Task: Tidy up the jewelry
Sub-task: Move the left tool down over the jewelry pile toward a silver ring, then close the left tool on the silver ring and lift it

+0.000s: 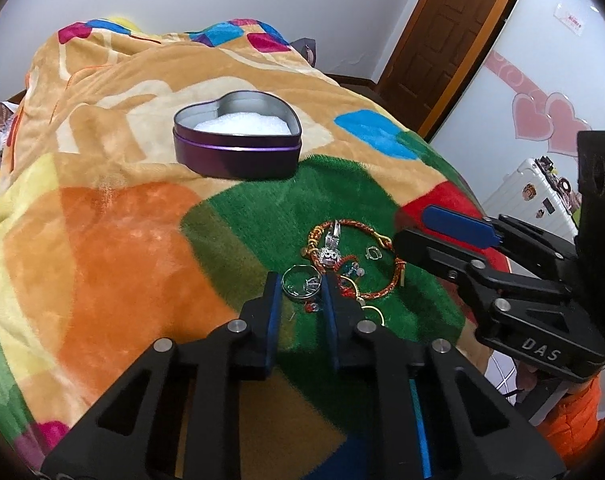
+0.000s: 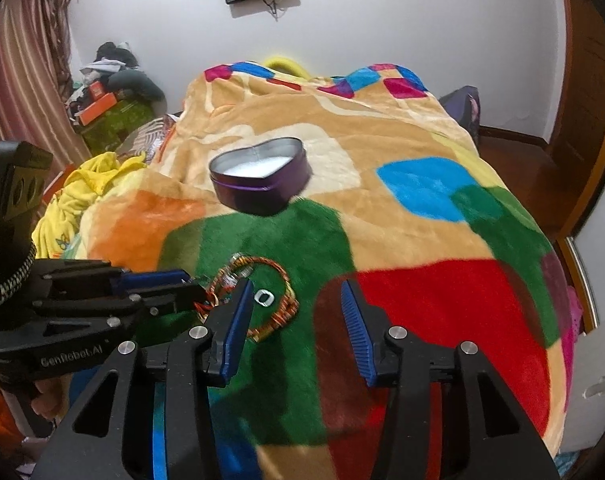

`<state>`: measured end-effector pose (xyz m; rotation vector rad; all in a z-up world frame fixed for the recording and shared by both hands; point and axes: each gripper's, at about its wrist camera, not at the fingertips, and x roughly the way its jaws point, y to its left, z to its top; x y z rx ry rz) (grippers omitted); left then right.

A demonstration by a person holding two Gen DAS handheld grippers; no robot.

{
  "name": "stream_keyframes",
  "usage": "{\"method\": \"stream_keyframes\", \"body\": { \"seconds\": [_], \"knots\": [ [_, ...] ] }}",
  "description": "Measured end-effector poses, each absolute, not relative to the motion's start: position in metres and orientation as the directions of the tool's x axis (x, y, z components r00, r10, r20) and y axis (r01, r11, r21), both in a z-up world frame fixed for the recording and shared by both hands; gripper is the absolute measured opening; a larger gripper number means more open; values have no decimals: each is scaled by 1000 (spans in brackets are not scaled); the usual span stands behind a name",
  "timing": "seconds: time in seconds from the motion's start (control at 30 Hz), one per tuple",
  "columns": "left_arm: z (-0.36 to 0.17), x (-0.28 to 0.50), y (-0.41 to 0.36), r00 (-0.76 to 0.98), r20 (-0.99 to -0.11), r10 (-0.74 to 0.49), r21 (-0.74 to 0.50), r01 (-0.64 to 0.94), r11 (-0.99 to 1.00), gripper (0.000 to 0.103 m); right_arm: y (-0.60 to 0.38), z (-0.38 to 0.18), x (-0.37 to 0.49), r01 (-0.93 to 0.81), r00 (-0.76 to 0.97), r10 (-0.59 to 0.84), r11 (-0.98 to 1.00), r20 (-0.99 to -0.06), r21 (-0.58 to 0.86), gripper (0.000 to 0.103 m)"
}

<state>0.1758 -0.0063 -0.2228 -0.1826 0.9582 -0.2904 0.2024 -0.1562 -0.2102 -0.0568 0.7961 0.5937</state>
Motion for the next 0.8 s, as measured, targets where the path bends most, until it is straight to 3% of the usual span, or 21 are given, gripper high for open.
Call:
{"method": "stream_keyframes", "body": {
  "seconds": [0.37, 0.57, 0.8],
  "knots": [
    [-201, 168, 16, 610, -739, -286, -262, 132, 956, 19, -127, -217, 213, -581, 484, 536, 788, -692, 204, 34],
    [-202, 169, 25, 620, -736, -274, -261, 114, 959, 19, -118, -225, 221, -590, 444, 543, 776, -713, 223, 24],
    [-205, 170, 25, 615, -737, -278, -267, 112, 957, 19, -117, -230, 227, -586, 410, 557, 768, -723, 259, 23]
  ]
}}
